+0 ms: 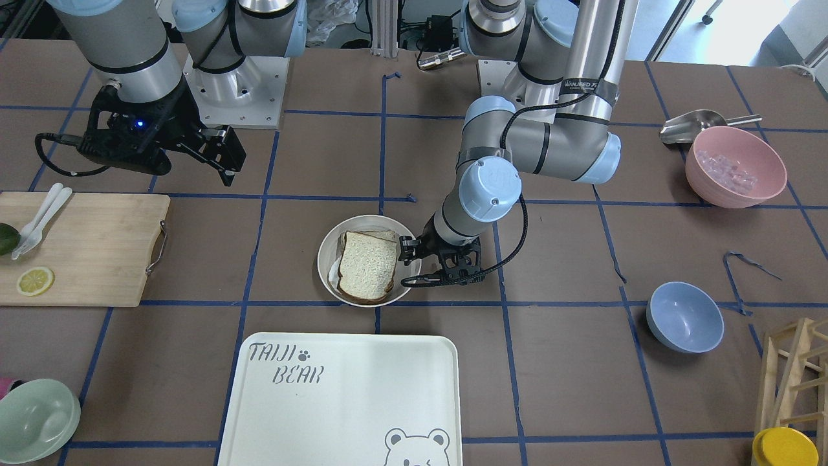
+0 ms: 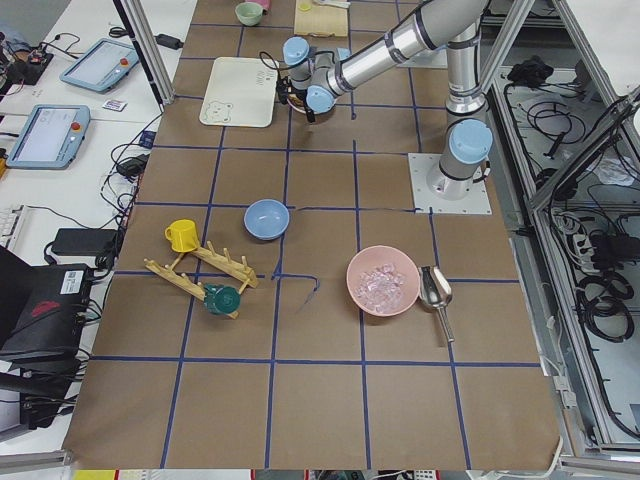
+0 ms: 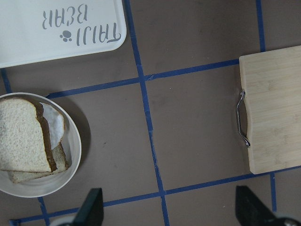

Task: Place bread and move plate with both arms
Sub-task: 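Lower the left gripper and grip the white plate's rim, then slide the plate with the left gripper onto the bear-printed tray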

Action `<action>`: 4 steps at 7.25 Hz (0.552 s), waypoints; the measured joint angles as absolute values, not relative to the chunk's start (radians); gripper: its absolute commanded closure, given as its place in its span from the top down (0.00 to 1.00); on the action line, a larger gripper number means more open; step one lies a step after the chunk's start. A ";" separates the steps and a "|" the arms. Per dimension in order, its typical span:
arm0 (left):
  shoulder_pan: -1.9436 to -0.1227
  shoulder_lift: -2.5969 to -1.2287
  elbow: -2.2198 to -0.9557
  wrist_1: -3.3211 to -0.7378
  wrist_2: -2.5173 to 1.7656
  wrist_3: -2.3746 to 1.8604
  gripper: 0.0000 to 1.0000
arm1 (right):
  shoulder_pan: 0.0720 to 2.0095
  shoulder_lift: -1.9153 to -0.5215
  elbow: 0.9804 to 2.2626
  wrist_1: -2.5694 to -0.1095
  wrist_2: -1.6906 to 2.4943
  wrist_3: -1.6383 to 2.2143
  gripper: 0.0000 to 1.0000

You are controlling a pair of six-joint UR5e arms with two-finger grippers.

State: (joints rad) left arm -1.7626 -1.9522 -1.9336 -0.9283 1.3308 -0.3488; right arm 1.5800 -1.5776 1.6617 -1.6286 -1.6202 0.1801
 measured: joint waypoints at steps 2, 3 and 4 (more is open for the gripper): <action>-1.764 -1.952 -1.934 -0.928 1.322 -0.357 0.04 | 1.580 -1.578 1.660 -1.629 -1.621 0.183 1.00; -1.765 -1.955 -1.943 -0.928 1.315 -0.359 0.00 | 1.580 -1.578 1.660 -1.629 -1.621 0.187 1.00; -1.765 -1.957 -1.955 -0.922 1.308 -0.357 0.00 | 1.580 -1.578 1.660 -1.629 -1.622 0.190 1.00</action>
State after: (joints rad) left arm -1.7648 -1.9574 -1.9554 -0.9221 1.3081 -0.3567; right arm 1.5800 -1.5784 1.6599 -1.6291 -1.6217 0.1898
